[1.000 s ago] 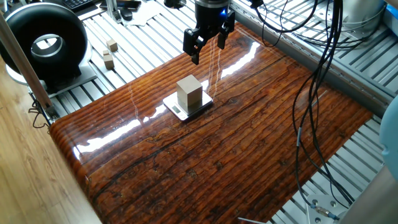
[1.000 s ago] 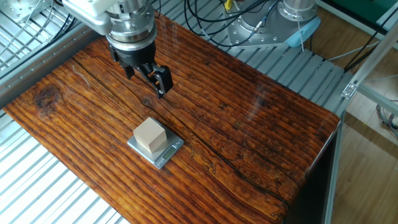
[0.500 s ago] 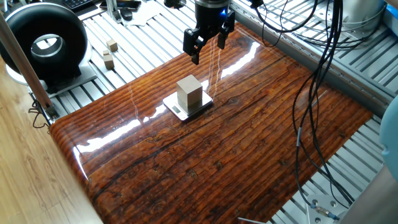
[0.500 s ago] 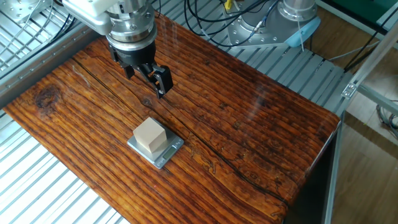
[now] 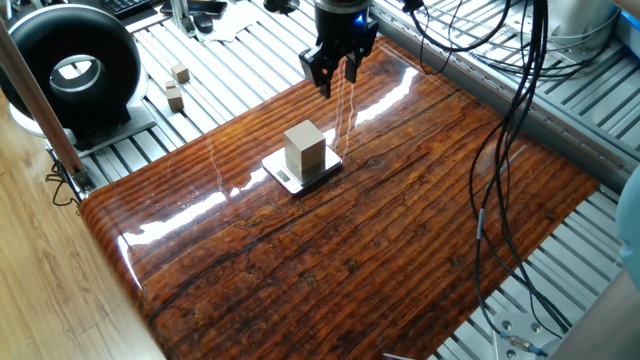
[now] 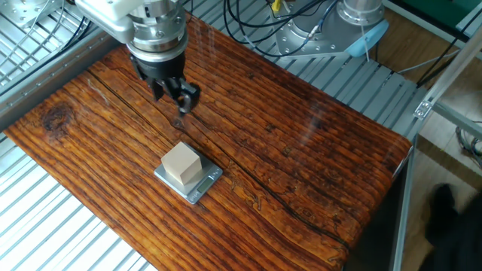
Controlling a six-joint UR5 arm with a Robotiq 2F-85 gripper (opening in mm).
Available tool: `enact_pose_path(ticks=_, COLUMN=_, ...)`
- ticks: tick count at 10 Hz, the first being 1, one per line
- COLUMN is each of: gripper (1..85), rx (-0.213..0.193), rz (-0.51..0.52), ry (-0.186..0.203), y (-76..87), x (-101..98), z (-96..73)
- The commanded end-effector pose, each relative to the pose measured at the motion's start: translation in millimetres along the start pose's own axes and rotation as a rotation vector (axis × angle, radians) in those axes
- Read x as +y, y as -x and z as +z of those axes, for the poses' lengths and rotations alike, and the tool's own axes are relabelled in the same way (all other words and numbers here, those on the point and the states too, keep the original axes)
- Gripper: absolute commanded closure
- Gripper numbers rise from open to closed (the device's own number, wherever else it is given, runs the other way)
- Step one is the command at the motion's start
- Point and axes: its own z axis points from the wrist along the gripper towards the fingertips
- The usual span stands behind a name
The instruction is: Remove the object from the scale
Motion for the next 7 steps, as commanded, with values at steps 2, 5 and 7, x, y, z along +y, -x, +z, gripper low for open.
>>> enact_pose_path(ticks=2, gripper=84.7, rx=-0.024, rz=0.02, ry=-0.021, y=6.4, x=-4.4, z=0.1)
enact_pose_path(ticks=5, gripper=84.7, rx=-0.035, rz=0.015, ry=0.013, y=9.5, x=9.0, z=2.4)
enact_pose_path(ticks=7, gripper=84.7, rx=-0.044, rz=0.02, ry=0.018, y=9.7, x=26.3, z=12.8)
